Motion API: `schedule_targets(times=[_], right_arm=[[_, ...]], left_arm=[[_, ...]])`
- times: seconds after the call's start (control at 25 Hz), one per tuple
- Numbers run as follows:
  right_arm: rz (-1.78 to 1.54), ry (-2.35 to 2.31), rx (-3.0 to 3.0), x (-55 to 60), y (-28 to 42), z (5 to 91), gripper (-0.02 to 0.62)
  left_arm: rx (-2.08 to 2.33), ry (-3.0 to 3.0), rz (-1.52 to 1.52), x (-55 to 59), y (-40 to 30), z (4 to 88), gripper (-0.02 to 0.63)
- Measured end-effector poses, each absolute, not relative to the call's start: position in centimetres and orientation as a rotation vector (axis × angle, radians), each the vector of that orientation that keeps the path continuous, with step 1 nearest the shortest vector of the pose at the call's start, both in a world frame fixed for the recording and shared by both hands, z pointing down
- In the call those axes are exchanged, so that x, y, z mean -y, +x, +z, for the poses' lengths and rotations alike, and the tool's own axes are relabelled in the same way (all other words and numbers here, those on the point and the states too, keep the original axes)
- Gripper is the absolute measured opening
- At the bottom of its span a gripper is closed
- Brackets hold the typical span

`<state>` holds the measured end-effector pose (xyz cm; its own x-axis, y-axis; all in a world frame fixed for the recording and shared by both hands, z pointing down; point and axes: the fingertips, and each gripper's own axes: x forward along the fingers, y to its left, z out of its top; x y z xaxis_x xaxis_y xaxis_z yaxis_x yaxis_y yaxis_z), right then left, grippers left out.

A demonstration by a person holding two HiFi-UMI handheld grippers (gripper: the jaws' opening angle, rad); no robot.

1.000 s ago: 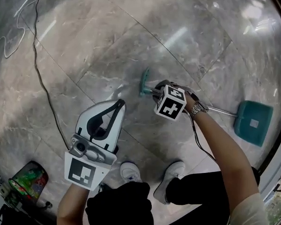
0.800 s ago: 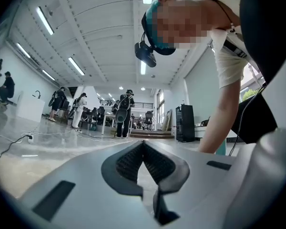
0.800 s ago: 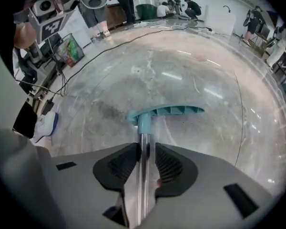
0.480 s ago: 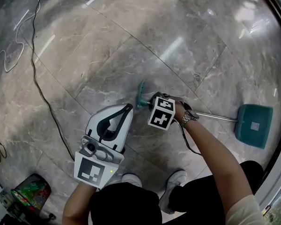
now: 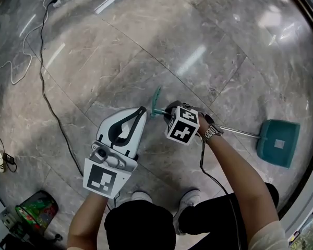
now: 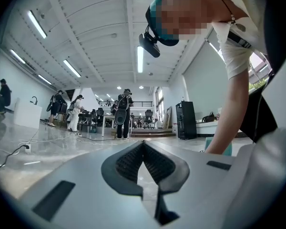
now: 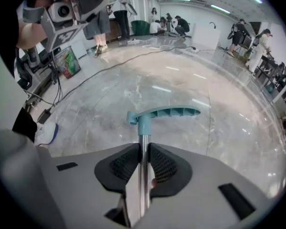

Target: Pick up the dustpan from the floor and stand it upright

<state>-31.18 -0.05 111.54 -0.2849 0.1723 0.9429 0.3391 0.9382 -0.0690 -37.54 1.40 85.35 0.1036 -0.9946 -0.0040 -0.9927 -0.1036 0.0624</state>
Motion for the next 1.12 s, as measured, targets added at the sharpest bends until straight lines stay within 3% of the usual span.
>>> schedule_targets(times=[0.28, 0.64, 0.84, 1.12], right_arm=[[-0.15, -0.344, 2.148, 3.9, -28.6, 93.1, 0.091], [-0.12, -0.026, 2.458, 11.0, -16.5, 68.3, 0.089], [-0.118, 0.26, 2.548, 14.5, -8.6, 60.6, 0.089], [-0.128, 0.633, 2.585, 17.8, 3.7, 55.7, 0.09]], left_arm=[[2.032, 2.325, -0.138, 2.4, -33.4, 71.1, 0.011], [1.829, 2.44, -0.155, 7.6, -23.5, 53.9, 0.011], [1.778, 2.465, -0.205, 9.9, -16.9, 47.3, 0.011], [1.586, 2.561, -0.166, 13.4, -2.0, 43.7, 0.011]])
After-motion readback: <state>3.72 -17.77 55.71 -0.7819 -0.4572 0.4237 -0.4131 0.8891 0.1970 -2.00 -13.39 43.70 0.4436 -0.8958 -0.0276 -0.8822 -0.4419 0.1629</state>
